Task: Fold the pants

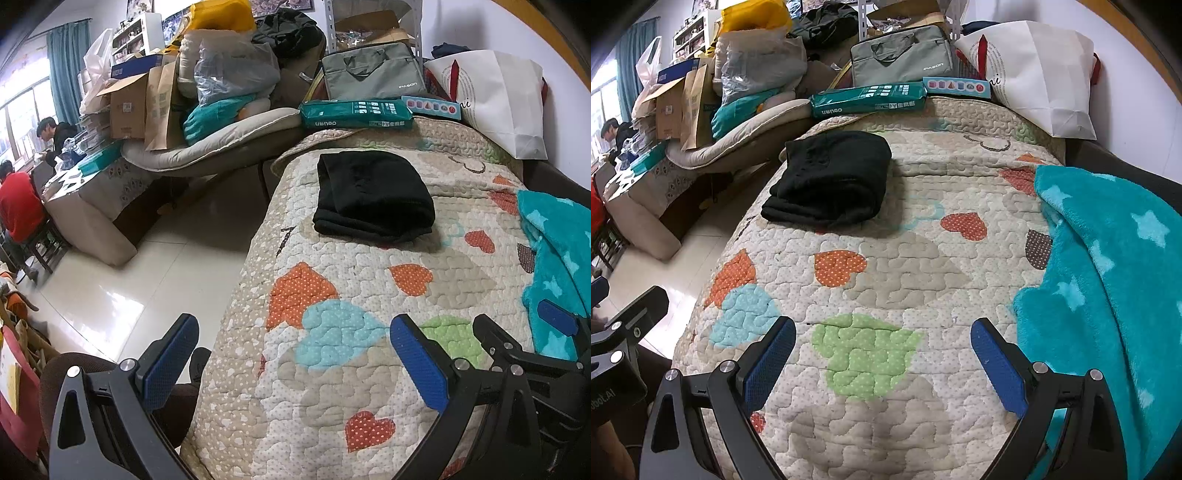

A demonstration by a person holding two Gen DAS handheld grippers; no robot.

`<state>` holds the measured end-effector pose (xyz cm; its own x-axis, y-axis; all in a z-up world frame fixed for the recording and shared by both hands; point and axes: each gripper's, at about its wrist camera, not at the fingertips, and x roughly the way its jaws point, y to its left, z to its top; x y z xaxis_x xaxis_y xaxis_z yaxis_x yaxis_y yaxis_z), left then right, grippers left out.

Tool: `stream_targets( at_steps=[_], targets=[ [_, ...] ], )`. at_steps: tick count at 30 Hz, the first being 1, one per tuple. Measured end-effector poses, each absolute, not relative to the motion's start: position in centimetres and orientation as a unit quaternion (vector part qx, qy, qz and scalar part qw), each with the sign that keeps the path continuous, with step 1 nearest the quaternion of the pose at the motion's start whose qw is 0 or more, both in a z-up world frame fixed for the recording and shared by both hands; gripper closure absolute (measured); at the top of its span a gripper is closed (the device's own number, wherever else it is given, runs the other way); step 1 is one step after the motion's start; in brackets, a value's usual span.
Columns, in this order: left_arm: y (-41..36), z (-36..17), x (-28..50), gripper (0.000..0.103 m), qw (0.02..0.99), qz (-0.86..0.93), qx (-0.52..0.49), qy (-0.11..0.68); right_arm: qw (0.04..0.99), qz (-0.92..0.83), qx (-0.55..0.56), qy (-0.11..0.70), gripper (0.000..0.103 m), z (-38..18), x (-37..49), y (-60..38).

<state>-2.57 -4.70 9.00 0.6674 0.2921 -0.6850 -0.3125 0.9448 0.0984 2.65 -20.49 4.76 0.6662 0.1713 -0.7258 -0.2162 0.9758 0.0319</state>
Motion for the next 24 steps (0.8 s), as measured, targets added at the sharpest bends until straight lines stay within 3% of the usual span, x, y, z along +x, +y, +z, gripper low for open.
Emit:
stream_targets(
  at_steps=[24],
  targets=[
    [-4.27, 8.16, -2.66, 0.0, 0.908, 0.159, -0.024, 0.387, 0.908, 0.11, -0.036, 0.404, 0.005, 4.21, 3.04, -20.52]
  ],
)
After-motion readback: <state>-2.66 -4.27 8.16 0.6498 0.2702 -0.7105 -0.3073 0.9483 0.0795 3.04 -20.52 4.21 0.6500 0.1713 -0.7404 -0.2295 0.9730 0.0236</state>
